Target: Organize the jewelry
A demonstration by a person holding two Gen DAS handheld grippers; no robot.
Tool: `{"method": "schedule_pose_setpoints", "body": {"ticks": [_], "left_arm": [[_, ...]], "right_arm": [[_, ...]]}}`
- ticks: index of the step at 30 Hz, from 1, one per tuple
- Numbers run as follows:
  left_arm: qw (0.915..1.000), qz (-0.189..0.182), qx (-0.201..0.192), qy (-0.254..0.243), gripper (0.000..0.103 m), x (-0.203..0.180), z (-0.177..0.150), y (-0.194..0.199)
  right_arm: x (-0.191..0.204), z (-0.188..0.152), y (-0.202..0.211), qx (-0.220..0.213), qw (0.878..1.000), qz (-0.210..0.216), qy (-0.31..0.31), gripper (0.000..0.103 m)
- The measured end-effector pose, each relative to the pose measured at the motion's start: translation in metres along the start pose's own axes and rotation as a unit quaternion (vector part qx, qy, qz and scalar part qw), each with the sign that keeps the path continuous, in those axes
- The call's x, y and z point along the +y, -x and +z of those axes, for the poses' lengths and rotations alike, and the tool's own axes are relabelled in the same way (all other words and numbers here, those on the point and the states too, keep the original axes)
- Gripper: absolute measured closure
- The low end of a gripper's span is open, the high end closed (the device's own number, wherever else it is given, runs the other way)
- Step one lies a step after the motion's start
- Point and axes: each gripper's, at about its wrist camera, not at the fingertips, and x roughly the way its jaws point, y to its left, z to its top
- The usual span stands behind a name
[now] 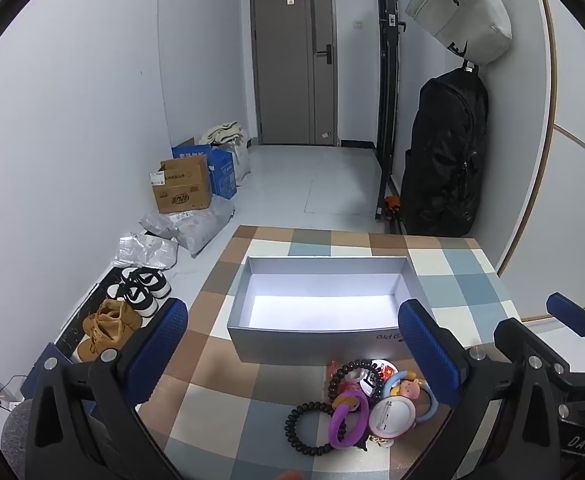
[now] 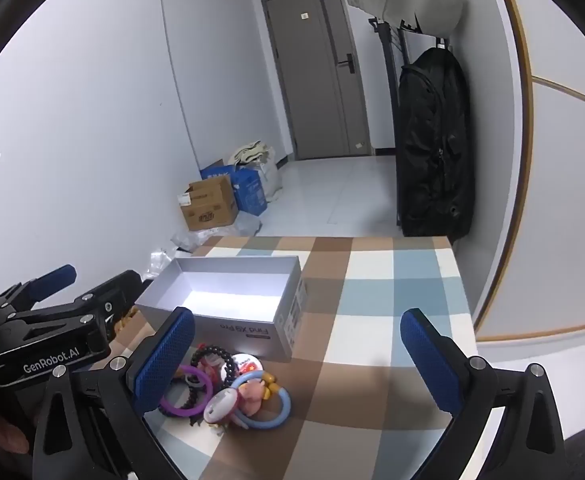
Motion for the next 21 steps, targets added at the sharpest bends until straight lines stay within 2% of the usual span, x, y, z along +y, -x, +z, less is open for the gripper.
{"method": "schedule_pose_setpoints", "body": {"ticks": [2, 9, 21], "left_arm": [[0.9999, 0.005, 0.003, -0.014, 0.001, -0.003, 0.001, -0.002], [0.9998, 0.009, 0.007, -0.013, 0.001, -0.012, 0.002, -0.004], [1.0000, 0.002, 0.008, -0.004, 0.001, -0.004, -0.003, 0.000]], "right_arm": [[-0.001, 0.000, 0.000, -0.006, 1.000, 0.004, -0.004, 0.000], [0.001, -0.001, 0.002, 0.000, 1.000, 0.006, 0.000, 0.000], [-0.001, 0.000, 0.003, -0.005, 1.000, 0.004, -0.009, 0.000]]}}
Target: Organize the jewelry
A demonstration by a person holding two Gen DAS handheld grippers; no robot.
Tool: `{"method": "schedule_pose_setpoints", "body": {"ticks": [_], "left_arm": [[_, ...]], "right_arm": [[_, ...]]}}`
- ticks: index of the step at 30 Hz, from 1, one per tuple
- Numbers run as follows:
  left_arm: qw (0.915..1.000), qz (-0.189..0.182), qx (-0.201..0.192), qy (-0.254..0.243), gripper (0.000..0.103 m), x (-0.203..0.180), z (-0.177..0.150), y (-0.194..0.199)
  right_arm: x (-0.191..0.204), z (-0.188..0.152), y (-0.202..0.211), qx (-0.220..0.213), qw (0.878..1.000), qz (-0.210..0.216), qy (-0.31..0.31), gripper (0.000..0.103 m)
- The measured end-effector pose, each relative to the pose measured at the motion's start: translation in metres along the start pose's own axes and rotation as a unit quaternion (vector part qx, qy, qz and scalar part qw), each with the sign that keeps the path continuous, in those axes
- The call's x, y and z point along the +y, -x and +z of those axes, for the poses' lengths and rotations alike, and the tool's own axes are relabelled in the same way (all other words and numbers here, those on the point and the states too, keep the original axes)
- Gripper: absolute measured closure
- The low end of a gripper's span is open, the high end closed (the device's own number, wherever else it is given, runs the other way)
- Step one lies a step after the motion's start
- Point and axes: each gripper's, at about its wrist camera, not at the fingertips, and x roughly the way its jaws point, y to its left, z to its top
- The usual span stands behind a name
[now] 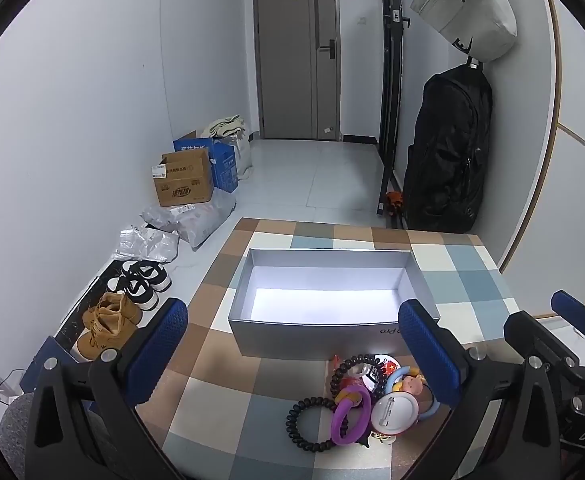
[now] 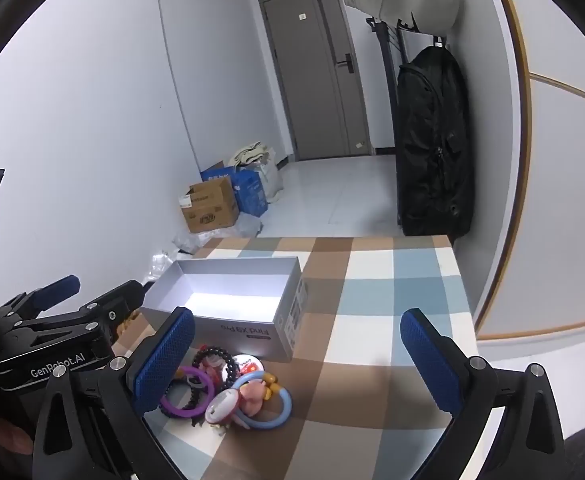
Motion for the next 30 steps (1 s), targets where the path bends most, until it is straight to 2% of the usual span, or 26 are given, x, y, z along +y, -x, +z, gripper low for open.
{"method": "schedule_pose_setpoints", "body": {"ticks": [30], "left_arm": [[1.0000, -0.004, 0.003, 0.003, 0.001, 0.0003, 0.0000, -0.0026]], "right_arm": [[0.0045, -0.0015, -0.0030, 0.004, 1.000, 0.007, 0.005, 0.000]]}}
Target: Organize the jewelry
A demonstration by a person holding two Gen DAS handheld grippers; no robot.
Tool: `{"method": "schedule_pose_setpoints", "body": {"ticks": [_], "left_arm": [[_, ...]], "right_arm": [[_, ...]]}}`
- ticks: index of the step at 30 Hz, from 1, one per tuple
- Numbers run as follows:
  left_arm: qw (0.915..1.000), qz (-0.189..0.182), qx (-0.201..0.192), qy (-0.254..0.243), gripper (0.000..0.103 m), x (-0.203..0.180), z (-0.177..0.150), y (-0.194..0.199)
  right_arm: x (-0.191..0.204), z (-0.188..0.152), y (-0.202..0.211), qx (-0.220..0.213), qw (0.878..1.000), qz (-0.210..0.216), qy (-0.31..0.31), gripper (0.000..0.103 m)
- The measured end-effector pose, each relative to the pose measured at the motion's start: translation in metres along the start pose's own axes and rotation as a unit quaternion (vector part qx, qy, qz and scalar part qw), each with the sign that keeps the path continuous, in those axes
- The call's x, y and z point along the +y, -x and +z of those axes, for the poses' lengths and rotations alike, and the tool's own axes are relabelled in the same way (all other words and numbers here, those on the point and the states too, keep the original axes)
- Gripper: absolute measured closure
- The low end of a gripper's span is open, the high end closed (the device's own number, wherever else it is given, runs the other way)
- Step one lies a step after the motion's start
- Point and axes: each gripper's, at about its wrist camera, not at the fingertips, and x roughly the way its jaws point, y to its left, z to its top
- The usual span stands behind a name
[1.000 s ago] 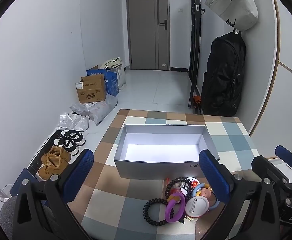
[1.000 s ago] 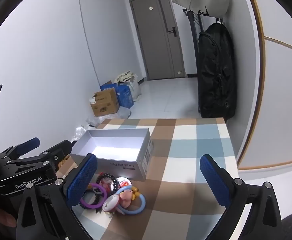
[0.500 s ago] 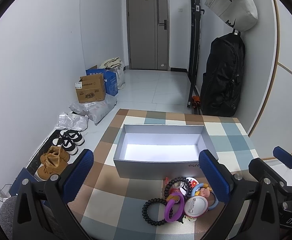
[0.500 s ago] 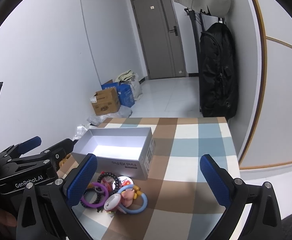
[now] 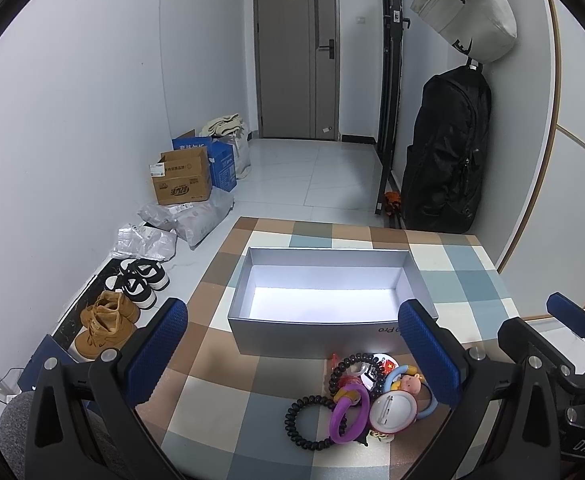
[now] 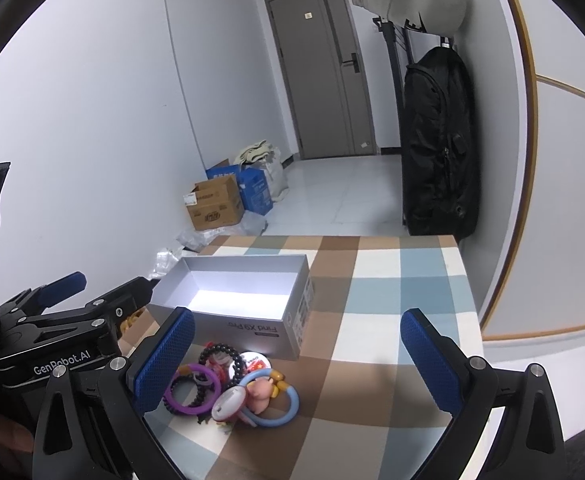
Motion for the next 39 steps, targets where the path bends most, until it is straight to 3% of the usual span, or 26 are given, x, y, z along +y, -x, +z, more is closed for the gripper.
{"method": "schedule_pose_setpoints", "body": {"ticks": [15, 25, 33, 39], "left_arm": [[1.0000, -0.003, 0.005, 0.001, 0.001, 0.001, -0.003, -0.002], [0.9989, -0.031, 0.032, 0.012, 0.001, 0.004, -0.007, -0.012], [0.9944, -0.079, 0.065, 0.027, 0.001, 0.015, -0.010, -0.021], [0.9838, -0.137, 0.106, 0.047, 0.001, 0.028, -0.016, -0.031]], "right_arm": [[-0.001, -0.001, 0.001, 0.001, 1.000, 0.007, -0.001, 0.000], [-0.002, -0.001, -0.003, 0.008, 1.000, 0.013, -0.005, 0.000], [-0.004, -0.001, -0.006, 0.016, 1.000, 0.015, -0.008, 0.000], [-0.011, -0.001, -0.015, 0.040, 0.998, 0.037, -0.035, 0.000]]}}
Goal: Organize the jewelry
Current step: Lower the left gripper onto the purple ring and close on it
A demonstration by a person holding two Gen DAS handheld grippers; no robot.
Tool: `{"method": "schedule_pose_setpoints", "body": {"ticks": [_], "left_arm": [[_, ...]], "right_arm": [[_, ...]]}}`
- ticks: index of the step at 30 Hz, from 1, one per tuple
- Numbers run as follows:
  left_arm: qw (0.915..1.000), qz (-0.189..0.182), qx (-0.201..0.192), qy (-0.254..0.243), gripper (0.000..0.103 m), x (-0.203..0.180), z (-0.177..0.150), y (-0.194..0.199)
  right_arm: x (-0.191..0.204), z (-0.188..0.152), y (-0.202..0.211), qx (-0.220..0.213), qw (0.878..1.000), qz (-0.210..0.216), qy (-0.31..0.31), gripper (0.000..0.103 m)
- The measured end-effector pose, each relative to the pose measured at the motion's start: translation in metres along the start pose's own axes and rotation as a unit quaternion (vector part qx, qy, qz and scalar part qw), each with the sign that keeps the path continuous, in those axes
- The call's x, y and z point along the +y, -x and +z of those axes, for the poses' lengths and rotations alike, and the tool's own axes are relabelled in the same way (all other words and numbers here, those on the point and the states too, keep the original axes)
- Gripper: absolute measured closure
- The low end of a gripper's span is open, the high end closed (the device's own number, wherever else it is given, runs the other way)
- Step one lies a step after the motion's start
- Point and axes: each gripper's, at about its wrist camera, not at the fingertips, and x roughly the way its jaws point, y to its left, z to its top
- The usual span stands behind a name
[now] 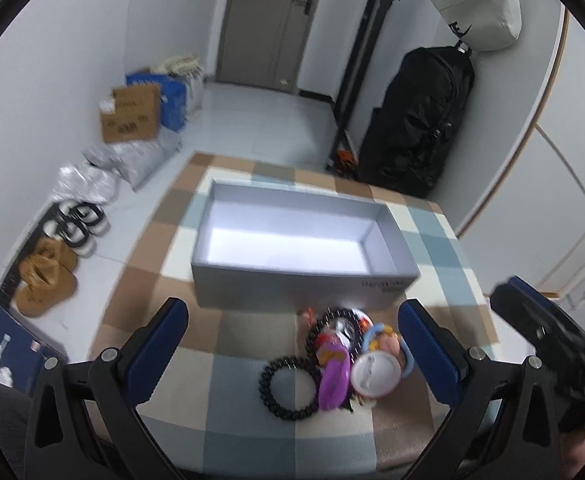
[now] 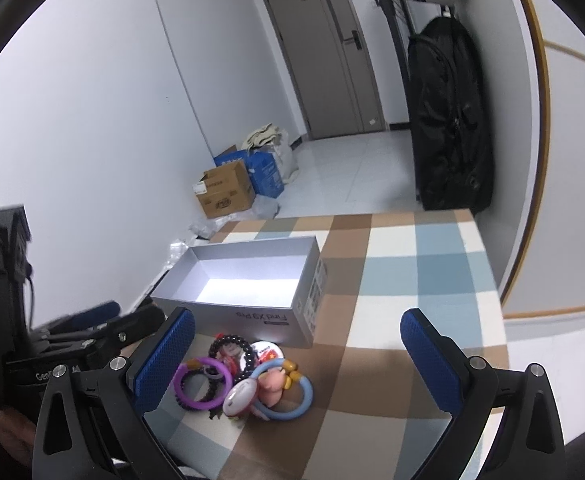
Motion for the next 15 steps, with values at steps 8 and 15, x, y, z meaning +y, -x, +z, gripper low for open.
{"method": "schedule_pose_setpoints", "body": {"ticks": [8, 15], "left_arm": [[0.9965, -0.040, 0.073, 0.008, 0.009, 0.006, -0.012, -0.018], [0.9928, -0.053, 0.102, -0.035, 0.027, -0.009, -0.019, -0.019]], "right_arm": [[-0.009, 0.000, -0.017, 0.030, 0.999, 0.007, -0.019, 0.000], [-0.012, -0.002, -0.027, 0.048, 0.998, 0.014, -0.029, 0.001]]}}
